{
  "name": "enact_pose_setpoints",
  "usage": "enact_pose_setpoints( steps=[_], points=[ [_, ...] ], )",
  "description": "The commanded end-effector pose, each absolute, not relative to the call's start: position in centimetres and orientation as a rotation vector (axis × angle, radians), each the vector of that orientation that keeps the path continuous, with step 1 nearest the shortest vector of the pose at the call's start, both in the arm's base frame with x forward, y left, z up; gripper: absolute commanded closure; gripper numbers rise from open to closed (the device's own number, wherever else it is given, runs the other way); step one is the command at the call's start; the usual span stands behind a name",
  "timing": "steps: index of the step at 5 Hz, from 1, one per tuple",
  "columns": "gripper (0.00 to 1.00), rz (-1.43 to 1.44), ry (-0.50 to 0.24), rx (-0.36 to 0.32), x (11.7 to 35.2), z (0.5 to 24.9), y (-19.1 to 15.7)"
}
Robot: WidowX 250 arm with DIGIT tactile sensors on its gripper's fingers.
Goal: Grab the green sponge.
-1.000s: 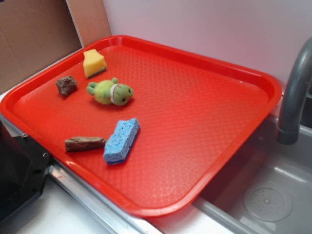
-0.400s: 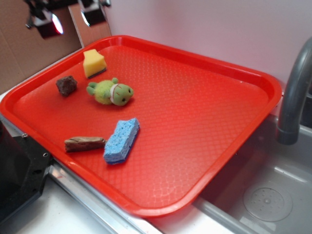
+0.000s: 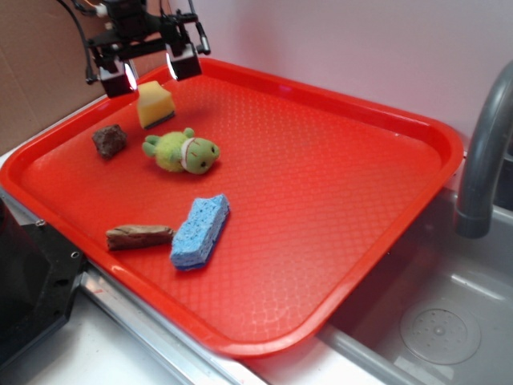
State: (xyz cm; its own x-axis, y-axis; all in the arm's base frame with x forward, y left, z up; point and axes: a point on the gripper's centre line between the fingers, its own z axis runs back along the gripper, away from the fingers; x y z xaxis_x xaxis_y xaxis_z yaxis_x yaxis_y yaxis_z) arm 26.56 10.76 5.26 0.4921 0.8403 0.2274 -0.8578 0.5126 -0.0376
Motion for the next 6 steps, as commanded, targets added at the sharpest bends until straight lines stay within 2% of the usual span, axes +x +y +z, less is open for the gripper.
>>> enact_pose_setpoints(
  steps=[1,2,3,4,5,6],
  points=[
    [0.00,1.091,-0.201,0.096,27.5,3.6,13.2],
    [0.75,1.072,-0.208,0.088,27.7,2.6,12.8],
    [1.00,1.056,-0.180,0.121,27.5,2.7,12.8],
    [1.00,0.897,-0.147,0.134,27.4,5.4,11.8],
    [1.00,0.690,-0.161,0.114,26.9,8.9,9.2],
    [1.00,0.462,-0.123,0.007,24.4,12.2,5.4]
  ],
)
